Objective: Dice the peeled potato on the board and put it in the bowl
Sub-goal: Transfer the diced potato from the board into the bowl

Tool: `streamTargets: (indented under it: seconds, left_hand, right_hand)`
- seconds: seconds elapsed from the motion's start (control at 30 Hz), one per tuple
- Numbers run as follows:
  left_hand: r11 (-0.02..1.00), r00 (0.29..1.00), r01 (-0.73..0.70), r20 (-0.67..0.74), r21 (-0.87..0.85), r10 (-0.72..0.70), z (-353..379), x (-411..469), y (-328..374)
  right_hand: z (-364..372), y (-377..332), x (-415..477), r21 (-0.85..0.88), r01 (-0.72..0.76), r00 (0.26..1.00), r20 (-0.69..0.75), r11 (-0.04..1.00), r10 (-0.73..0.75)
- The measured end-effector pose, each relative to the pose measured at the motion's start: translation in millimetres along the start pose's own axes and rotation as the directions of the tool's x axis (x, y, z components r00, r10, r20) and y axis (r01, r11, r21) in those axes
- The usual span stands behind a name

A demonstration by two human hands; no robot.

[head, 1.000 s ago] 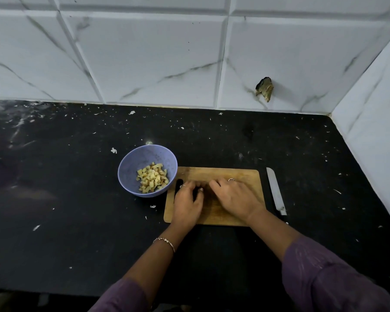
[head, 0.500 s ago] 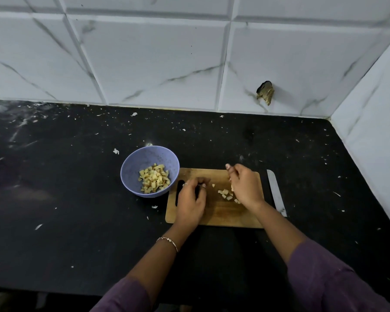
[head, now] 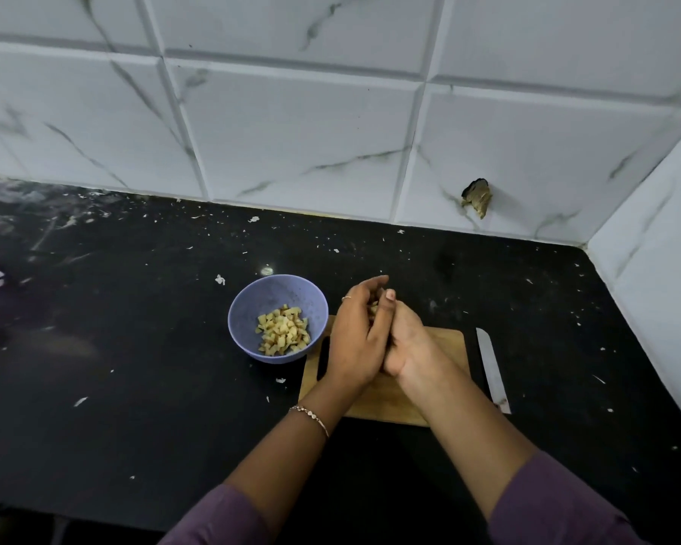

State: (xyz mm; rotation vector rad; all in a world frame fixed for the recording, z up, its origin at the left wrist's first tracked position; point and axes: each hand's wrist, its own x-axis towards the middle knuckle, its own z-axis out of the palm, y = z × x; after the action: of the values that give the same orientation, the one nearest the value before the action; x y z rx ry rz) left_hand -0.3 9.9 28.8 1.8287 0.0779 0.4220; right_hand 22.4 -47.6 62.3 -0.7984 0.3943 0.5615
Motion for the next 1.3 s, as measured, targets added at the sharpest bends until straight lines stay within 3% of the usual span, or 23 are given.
streamTargets:
  seconds: [0.2,0.33,0.4,0.57,0.7,0.83,0.97,1.17,1.3]
  left_hand:
    - [0.991,0.997,0.029,-0.077,0.129,-0.019,-47,24,-15]
    - [0.991,0.987,0.132,-0.095,-0.010,-0.133,-72,33,-27]
    - [0.981,0.968,0.166,-0.174,-0.104,-0.182,-87,36,-33]
    - [0.961,0.875,0.204,-0.405,-0.187,-0.265,-128,42,-53]
    - [0.928,0.855,0.325,-0.363,-0.182,-0.370,-138,43,-79]
    - [0.911,0.866,0.379,-0.285,-0.165,-0.412,-133,40,-88]
    - [0.906,0.858,0.375,-0.295,-0.197,-0.420,-133,40,-85]
    - [0.905,0.853,0.381,-0.307,-0.188,-0.423,-131,39,-82]
    - [0.953,0.897,0.291,-0.324,-0.081,-0.301,-130,39,-72]
  right_hand:
    - [39,20,19,-0.065,-0.104,0.995,-0.016,0.992,0.103]
    - [59,30,34,-0.130,-0.194,0.981,-0.005,0.972,0.195]
    - [67,34,44,-0.175,-0.253,0.967,-0.024,0.951,0.253]
    - [75,43,71,-0.327,-0.221,0.970,-0.175,0.919,0.171]
    - [74,45,81,-0.447,-0.205,0.972,-0.199,0.871,0.126]
    - [71,49,86,-0.577,-0.110,0.992,-0.112,0.809,0.055]
    - [66,52,92,-0.651,-0.002,1.000,-0.005,0.759,-0.001]
    - [60,48,97,-0.636,0.060,0.987,0.152,0.769,0.049]
    - [53,37,94,-0.620,0.060,0.963,0.243,0.782,0.119]
